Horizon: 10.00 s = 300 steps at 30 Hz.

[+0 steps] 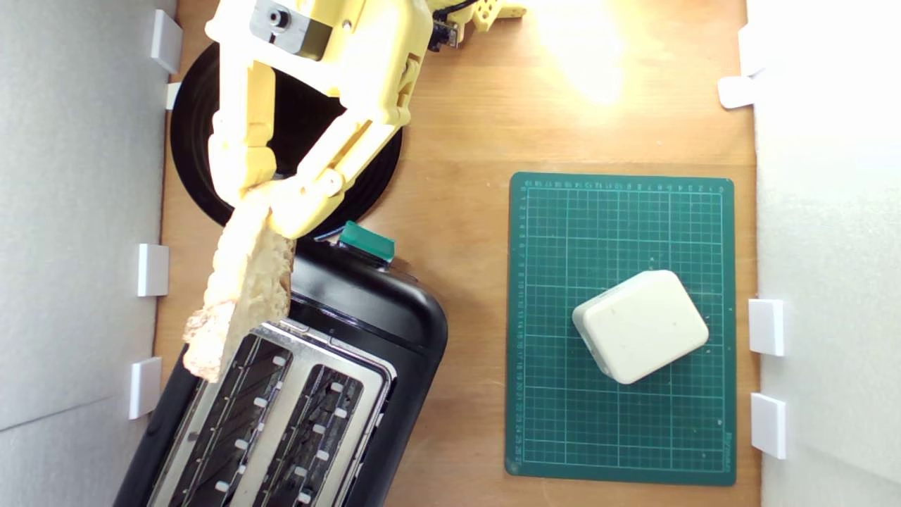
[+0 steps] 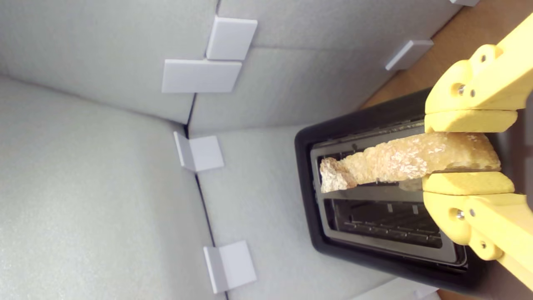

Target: Pick bread and place in toaster

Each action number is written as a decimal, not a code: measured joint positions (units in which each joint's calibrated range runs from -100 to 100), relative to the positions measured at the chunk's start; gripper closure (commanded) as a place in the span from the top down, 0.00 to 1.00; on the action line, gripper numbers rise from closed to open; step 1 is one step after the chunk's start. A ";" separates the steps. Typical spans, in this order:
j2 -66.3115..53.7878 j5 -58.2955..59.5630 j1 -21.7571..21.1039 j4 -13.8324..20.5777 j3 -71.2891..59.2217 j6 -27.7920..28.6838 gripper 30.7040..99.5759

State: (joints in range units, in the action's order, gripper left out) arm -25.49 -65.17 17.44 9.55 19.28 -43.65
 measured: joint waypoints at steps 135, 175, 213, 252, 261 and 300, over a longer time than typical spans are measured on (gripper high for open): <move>28.14 8.31 -1.10 1.42 7.95 -5.23 0.65; -2.69 8.31 -18.58 -3.38 -16.00 23.08 0.63; -66.02 8.31 -35.51 -3.11 -100.97 25.15 0.63; -72.83 8.31 -35.51 -3.11 -116.60 24.48 0.24; -72.91 8.31 -35.51 -3.11 -116.60 24.48 0.24; -72.91 8.31 -35.51 -3.11 -116.60 24.48 0.24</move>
State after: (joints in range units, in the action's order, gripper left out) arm -98.40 -56.86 -18.08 6.44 -97.32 -19.17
